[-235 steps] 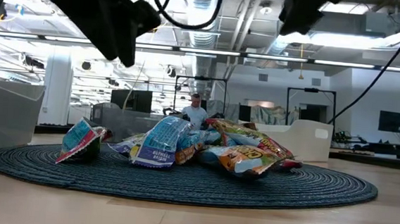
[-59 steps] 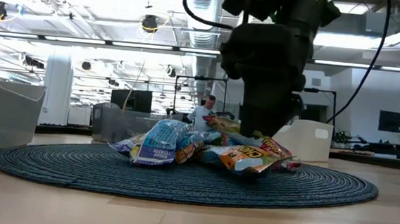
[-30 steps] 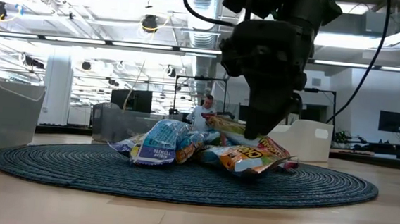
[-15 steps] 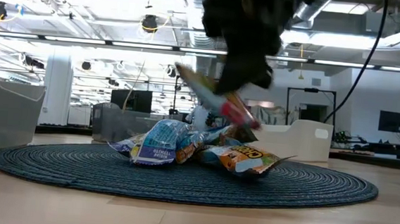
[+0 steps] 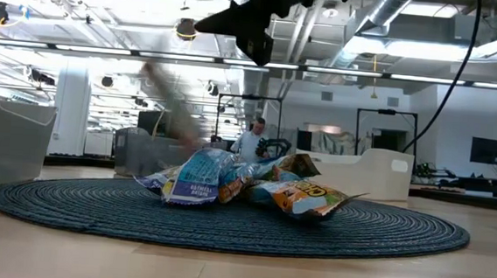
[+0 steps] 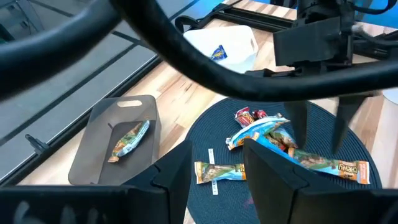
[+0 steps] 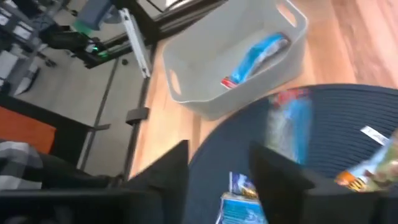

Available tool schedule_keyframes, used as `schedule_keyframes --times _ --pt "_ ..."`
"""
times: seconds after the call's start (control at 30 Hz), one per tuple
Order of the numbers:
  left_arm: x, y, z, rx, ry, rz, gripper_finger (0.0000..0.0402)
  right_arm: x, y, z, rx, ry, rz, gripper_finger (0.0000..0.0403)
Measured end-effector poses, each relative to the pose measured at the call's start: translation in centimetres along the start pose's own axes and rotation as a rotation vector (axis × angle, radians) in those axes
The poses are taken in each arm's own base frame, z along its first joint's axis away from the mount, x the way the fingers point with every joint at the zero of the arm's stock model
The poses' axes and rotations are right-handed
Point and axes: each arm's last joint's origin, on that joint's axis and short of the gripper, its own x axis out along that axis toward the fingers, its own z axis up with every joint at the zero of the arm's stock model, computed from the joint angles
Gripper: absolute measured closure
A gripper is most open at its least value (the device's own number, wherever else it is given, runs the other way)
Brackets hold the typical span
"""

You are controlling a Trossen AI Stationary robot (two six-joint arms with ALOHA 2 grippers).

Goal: Pick and place Granola Bars by type
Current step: Put the yellow granola bar into the black bin

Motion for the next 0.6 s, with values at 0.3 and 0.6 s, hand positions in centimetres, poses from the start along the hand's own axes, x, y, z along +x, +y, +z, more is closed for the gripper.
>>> schedule_keyframes --times 0.3,0.6 --pt "0.0 0.0 0.0 -0.042 0.013 -0.006 0.0263 -0.3 -1.2 -1.3 0.084 0.118 -0.137 0.0102" --pt "0.6 -1.0 -0.2 -0.042 0.03 -0.007 0.0263 -1.9 -3.4 -4.1 0.201 0.346 -0.551 0.0115"
